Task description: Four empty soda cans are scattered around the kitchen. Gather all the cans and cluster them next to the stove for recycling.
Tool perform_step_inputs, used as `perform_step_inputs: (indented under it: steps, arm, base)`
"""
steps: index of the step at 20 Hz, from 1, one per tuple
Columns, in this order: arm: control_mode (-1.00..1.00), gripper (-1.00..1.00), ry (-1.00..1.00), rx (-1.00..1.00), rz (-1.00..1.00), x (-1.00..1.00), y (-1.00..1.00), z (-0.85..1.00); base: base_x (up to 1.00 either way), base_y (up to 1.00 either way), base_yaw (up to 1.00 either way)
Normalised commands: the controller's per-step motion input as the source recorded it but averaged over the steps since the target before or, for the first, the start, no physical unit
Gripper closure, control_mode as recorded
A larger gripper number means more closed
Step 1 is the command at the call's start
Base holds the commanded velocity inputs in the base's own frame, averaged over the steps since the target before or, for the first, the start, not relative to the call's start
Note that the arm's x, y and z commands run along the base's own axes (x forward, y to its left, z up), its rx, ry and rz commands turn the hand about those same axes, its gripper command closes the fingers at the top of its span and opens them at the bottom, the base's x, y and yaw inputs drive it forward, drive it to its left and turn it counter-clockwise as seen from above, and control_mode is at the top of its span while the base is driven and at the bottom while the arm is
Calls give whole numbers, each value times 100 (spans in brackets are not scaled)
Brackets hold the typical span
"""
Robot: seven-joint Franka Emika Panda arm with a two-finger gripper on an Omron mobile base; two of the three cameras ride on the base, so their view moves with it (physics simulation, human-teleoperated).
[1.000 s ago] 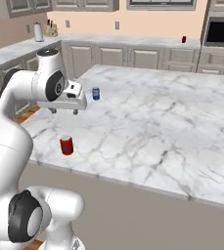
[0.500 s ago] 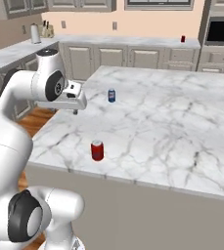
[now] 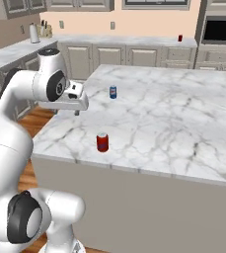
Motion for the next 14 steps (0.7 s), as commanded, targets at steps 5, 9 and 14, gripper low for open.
perform_step_inputs:
  steps: [5, 9, 14]
  arm:
    - [-100, -100, 6, -2, 0, 3, 0, -13]
    - [-100, -100, 24, 0, 0, 36, -1, -15]
    - [-100, -100, 11, 0, 0, 12, -3, -7]
  base:
    - [-5, 1, 0]
    - [0, 0, 0]
    - [0, 0, 0]
